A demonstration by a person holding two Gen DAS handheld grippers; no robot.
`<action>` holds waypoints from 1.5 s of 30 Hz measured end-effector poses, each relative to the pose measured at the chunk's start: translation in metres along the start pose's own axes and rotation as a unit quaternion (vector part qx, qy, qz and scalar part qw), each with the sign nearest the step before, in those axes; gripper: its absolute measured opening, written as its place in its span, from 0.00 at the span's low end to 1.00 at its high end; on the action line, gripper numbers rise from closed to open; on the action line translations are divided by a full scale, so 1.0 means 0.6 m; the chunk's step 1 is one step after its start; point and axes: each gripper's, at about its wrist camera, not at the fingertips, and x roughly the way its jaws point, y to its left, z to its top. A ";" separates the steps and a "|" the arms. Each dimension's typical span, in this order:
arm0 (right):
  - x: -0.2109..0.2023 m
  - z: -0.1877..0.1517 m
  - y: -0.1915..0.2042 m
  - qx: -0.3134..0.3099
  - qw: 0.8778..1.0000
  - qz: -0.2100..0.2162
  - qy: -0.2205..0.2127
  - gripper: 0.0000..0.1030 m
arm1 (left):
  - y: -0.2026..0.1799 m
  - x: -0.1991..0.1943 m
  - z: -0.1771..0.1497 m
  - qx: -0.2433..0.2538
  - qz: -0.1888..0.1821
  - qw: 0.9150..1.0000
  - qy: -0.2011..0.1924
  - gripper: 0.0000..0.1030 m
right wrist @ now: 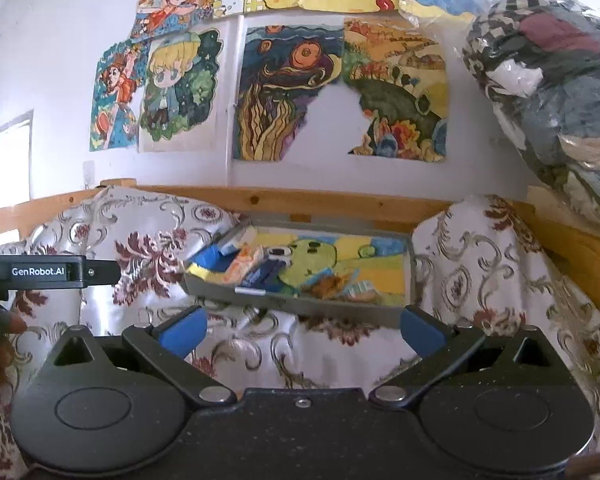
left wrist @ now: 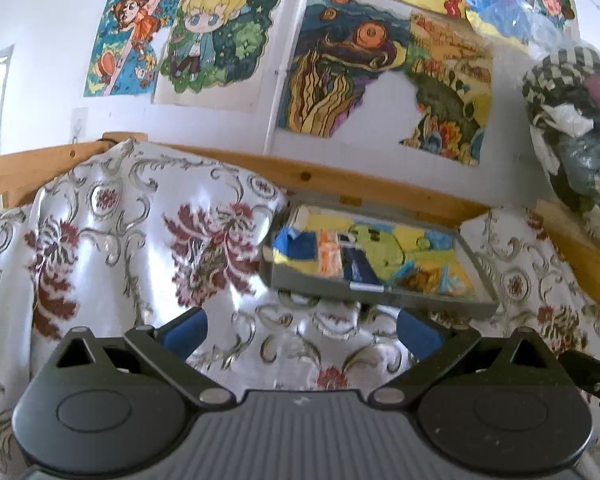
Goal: Organize snacks
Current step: 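Move both open tools back over the remaining snack pile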
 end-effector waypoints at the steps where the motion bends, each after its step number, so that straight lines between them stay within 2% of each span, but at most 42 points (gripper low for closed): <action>1: -0.003 -0.007 0.001 0.001 1.000 -0.001 0.002 0.99 | 0.001 -0.002 -0.005 0.001 0.000 1.000 0.004 1.00; 9: -0.017 -0.055 0.010 0.006 0.999 -0.009 0.036 0.99 | 0.017 -0.013 -0.049 0.016 0.008 0.999 0.044 1.00; 18: -0.031 -0.097 0.025 0.004 0.997 -0.013 0.077 0.99 | 0.038 -0.013 -0.080 0.010 0.017 0.995 0.094 1.00; 28: -0.034 -0.135 0.039 0.008 0.992 -0.008 0.123 0.99 | 0.049 -0.011 -0.109 0.020 0.032 0.986 0.161 1.00; 45: -0.023 -0.170 0.046 0.024 0.985 -0.004 0.171 0.99 | 0.029 -0.017 -0.130 0.063 0.018 0.981 0.185 1.00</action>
